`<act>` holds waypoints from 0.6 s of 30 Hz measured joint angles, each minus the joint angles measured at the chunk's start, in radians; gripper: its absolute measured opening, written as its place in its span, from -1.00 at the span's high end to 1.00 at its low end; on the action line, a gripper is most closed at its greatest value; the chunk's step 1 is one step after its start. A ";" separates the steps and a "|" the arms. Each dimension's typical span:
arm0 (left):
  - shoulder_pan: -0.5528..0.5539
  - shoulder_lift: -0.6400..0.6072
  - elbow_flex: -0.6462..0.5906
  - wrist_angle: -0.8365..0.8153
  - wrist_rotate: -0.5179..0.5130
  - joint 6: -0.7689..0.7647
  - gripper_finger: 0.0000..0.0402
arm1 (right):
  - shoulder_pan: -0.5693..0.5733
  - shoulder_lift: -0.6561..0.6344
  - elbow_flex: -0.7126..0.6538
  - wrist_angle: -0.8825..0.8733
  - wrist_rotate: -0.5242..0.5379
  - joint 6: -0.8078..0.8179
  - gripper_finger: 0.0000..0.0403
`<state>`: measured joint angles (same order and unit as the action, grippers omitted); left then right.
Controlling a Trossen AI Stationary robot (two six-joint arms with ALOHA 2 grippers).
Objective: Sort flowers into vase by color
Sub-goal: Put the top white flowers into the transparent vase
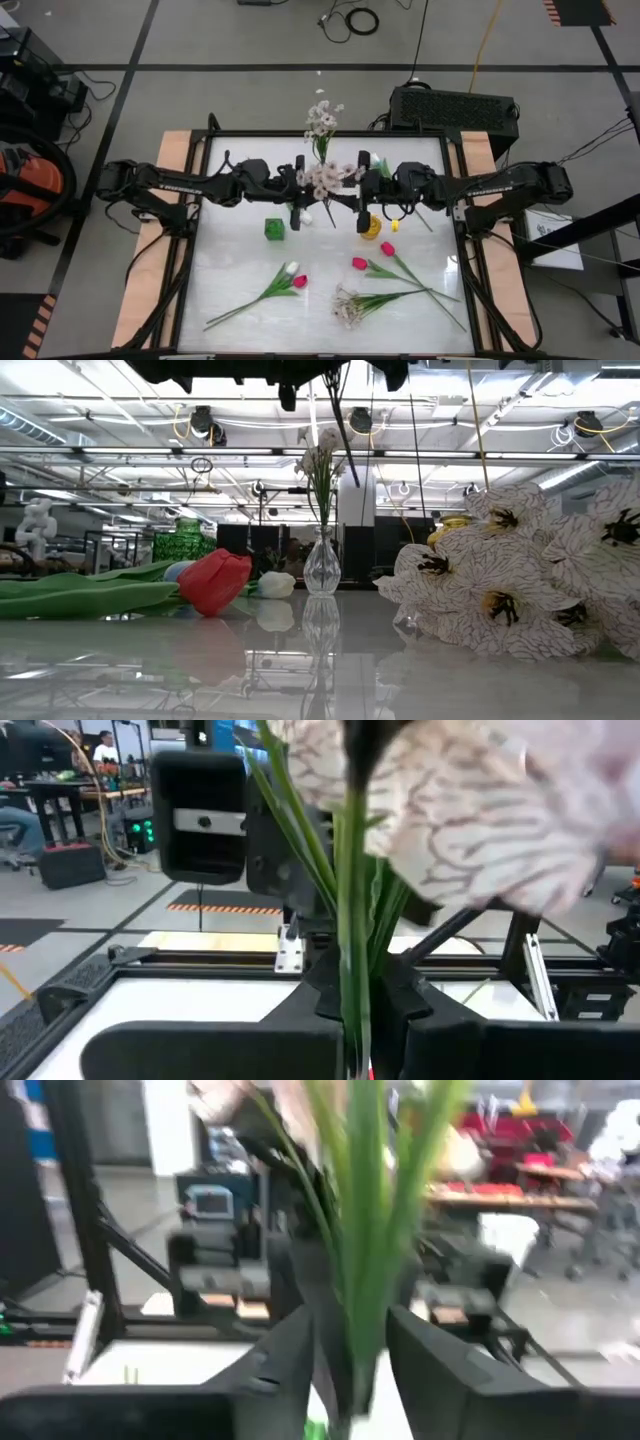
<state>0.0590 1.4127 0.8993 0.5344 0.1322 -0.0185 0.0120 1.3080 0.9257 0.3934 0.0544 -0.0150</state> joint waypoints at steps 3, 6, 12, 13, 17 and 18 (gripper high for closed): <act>0.000 -0.037 0.000 -0.045 0.000 0.010 0.93 | 0.000 -0.039 0.000 -0.092 0.066 0.000 0.22; 0.000 -0.081 0.000 -0.098 0.000 0.035 0.93 | 0.000 -0.073 0.000 -0.179 0.124 -0.007 0.08; 0.026 -0.191 -0.020 -0.212 -0.009 0.060 0.93 | 0.000 -0.126 0.000 -0.303 0.186 -0.038 -0.08; 0.035 -0.212 -0.029 -0.234 -0.010 0.060 0.93 | 0.000 -0.132 0.000 -0.313 0.186 -0.038 -0.09; 0.068 -0.288 -0.063 -0.278 -0.013 0.059 0.93 | 0.000 -0.140 0.000 -0.337 0.186 -0.039 -0.08; 0.073 -0.304 -0.071 -0.278 -0.013 0.059 0.93 | 0.000 -0.140 0.000 -0.344 0.186 -0.041 -0.07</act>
<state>0.1322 1.1086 0.8279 0.2567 0.1190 0.0402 0.0120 1.1683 0.9257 0.0491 0.2400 -0.0561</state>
